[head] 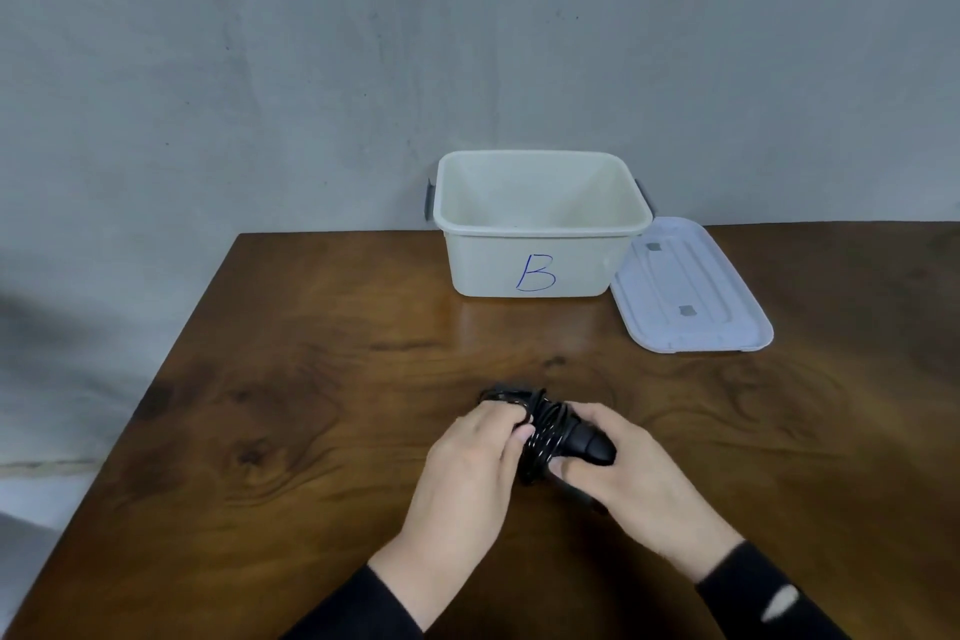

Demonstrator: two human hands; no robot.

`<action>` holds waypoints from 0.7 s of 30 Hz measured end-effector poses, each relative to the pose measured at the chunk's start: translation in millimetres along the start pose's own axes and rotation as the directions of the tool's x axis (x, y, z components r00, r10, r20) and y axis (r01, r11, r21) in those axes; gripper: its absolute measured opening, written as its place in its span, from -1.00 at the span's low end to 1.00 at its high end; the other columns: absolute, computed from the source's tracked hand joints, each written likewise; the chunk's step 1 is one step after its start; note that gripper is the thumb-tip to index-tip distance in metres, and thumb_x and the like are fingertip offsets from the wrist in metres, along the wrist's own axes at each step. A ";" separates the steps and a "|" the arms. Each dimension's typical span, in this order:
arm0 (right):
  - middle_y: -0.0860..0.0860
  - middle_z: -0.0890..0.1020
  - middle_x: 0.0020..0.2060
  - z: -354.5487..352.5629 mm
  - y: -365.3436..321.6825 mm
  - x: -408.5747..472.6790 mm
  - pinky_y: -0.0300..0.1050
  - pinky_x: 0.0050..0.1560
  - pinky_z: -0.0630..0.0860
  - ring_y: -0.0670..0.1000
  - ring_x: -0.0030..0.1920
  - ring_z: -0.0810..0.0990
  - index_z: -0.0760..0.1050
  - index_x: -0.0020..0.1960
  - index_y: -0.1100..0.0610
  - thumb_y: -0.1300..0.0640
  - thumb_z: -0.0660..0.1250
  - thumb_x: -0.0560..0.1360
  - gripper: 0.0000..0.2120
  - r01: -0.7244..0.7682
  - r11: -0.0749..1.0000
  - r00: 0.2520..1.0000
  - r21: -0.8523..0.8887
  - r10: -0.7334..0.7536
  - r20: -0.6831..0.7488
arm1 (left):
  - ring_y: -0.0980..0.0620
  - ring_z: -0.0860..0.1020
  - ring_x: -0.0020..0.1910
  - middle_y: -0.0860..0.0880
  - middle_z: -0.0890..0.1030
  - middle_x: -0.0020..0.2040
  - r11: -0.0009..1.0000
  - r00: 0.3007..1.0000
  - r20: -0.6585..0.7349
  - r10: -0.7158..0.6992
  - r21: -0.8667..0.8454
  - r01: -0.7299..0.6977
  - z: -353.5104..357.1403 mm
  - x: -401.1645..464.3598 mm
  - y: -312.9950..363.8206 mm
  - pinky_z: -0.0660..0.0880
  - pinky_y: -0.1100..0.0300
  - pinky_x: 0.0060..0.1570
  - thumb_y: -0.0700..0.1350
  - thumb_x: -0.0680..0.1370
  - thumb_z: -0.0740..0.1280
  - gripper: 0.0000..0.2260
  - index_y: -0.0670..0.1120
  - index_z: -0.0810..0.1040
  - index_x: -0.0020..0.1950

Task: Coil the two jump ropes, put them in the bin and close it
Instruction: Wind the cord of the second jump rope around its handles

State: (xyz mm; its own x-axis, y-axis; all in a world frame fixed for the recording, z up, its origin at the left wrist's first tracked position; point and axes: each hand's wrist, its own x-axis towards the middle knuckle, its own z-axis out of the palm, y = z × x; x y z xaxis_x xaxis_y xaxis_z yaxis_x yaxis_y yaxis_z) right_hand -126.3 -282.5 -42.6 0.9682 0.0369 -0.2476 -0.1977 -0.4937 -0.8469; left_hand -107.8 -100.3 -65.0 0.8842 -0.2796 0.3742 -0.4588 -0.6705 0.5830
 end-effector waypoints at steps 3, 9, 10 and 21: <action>-0.16 0.53 0.08 5.1 10.5 8.4 -0.31 0.10 0.45 -0.16 0.07 0.55 0.47 0.35 -0.16 0.02 0.49 0.43 -0.49 -0.026 0.989 1.000 -0.146 0.024 -0.013 | 0.18 0.46 -0.22 0.12 0.51 -0.18 0.999 0.999 0.031 -0.017 0.035 0.015 15.8 -4.7 -10.3 0.53 0.16 -0.22 -0.06 0.63 0.19 -0.91 0.01 0.48 0.00; -0.12 0.43 0.13 21.2 8.7 6.6 -0.09 0.17 0.36 -0.09 0.13 0.37 0.51 0.37 -0.05 0.10 0.38 0.50 -0.56 0.079 0.843 0.954 -0.532 -0.219 -0.205 | 0.16 0.44 -0.24 0.11 0.48 -0.20 0.999 0.999 0.004 -0.043 0.028 0.043 29.3 5.4 -13.4 0.48 0.21 -0.25 -0.08 0.64 0.18 -0.89 -0.02 0.48 -0.01; -0.14 0.45 0.10 23.9 5.2 7.5 -0.09 0.16 0.34 -0.10 0.12 0.39 0.56 0.31 -0.04 0.14 0.35 0.52 -0.63 0.083 0.857 0.944 -0.509 -0.231 -0.235 | 0.16 0.43 -0.24 0.11 0.48 -0.20 0.998 0.999 0.012 -0.046 0.035 0.046 30.4 6.8 -13.3 0.47 0.21 -0.25 -0.07 0.65 0.15 -0.87 -0.02 0.47 -0.01; -0.25 0.46 0.05 31.1 -5.7 27.6 -0.02 0.28 0.25 -0.15 0.13 0.43 0.55 0.17 -0.19 -0.29 0.29 0.42 -0.62 -0.019 0.831 0.943 -0.556 -0.169 -0.286 | 0.17 0.52 -0.17 0.06 0.57 -0.09 0.996 0.996 0.040 -0.081 -0.026 0.082 34.4 13.9 -22.3 0.53 0.24 -0.21 -0.06 0.65 0.17 -0.88 -0.04 0.45 0.10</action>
State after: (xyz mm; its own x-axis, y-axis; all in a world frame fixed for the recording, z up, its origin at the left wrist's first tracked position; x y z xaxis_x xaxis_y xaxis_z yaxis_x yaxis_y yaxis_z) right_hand -103.2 -251.6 -59.3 0.9905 -0.1304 0.0446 -0.0980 -0.8938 -0.4376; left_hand -82.2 -112.8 -97.6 0.9214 -0.2516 0.2962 -0.3865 -0.6729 0.6308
